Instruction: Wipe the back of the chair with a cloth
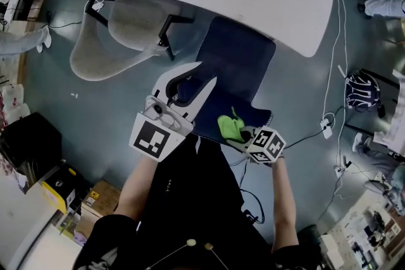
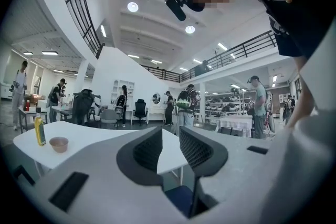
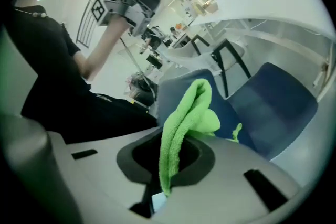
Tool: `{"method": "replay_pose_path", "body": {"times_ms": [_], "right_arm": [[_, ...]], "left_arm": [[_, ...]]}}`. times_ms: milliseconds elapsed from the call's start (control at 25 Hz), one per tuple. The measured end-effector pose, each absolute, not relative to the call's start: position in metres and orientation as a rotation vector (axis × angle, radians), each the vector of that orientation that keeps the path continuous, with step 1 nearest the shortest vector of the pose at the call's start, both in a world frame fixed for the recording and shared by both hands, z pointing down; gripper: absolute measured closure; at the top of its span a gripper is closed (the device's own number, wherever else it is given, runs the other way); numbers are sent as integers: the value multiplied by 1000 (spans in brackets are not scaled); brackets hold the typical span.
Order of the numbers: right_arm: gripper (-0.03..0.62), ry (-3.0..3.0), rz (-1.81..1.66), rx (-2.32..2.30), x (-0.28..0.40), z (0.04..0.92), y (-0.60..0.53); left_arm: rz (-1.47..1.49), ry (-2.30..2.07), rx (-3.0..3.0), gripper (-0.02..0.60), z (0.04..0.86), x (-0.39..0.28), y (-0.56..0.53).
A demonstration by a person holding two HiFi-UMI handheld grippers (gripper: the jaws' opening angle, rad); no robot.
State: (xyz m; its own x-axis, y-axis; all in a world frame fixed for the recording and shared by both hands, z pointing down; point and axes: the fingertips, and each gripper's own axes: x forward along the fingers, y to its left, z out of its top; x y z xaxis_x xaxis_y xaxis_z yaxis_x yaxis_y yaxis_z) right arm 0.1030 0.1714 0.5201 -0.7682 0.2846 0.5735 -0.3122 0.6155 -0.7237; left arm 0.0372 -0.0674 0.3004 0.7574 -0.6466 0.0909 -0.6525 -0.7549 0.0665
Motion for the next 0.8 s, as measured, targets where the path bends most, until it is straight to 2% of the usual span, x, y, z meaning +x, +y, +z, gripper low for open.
{"method": "replay_pose_path", "body": {"times_ms": [160,320,560,800], "right_arm": [[575,-2250,1140,-117,102,480,178],[575,-2306,1117,110,109,495,114],[574,-2063,998,358,122,615,32],[574,-1801,1030,351,133,748,26]], "left_arm": [[73,-1065,2849,479,297,39,-67],[75,-1097,2827,479,299,28,-69],[137,-1190,2778,479,309,-7,-60],[196,-1315,2718,479,324,-45,-53]]}}
